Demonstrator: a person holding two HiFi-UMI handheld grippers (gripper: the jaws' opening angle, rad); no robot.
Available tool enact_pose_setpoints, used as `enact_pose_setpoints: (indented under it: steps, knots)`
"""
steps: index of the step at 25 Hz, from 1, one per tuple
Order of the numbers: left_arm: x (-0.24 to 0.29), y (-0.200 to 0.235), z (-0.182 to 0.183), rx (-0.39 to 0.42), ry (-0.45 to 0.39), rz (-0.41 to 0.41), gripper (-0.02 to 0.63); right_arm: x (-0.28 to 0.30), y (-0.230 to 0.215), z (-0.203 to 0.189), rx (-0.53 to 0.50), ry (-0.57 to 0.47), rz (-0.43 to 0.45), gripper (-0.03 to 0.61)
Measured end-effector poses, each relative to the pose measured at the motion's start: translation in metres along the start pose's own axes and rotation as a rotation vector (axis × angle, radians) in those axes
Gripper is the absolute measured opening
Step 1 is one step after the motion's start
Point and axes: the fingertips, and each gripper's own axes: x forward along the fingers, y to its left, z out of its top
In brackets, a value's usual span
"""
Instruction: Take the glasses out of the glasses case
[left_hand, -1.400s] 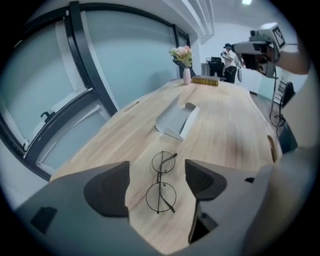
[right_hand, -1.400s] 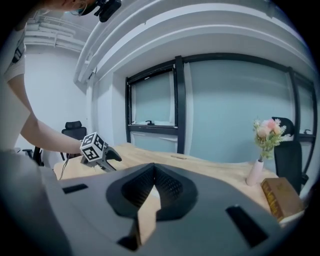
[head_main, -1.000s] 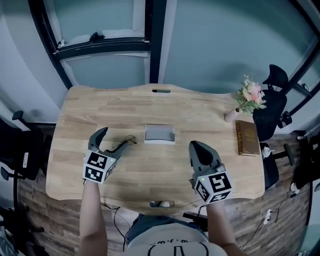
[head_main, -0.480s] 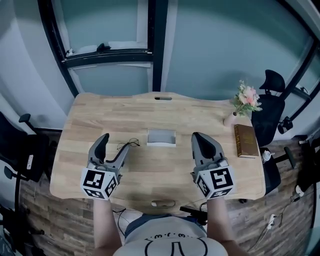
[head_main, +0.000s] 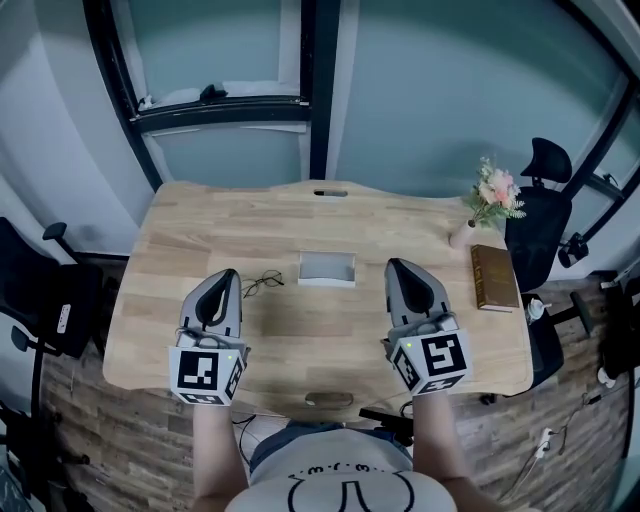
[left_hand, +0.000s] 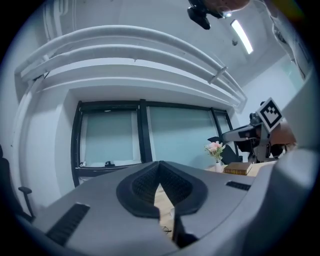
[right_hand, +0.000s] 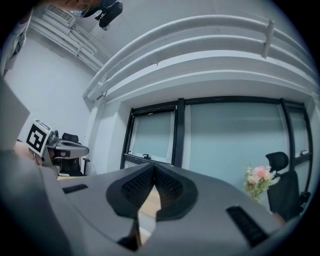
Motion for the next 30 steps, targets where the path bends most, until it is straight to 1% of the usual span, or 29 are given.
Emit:
enact_pose_setpoints:
  steps: [4, 10, 30]
  knots:
    - [-0.003, -0.002, 0.003, 0.024, -0.006, 0.012, 0.014, -0.004, 0.0, 0.004, 0.017, -0.031, -0.006, 0.011]
    - [-0.002, 0.001, 0.009, 0.03, -0.017, 0.024, 0.015, -0.009, -0.01, 0.001, 0.01, -0.006, -0.059, 0.009]
    - [0.007, 0.005, 0.022, 0.077, -0.028, 0.037, 0.015, -0.011, -0.02, 0.011, -0.016, -0.019, -0.072, 0.009]
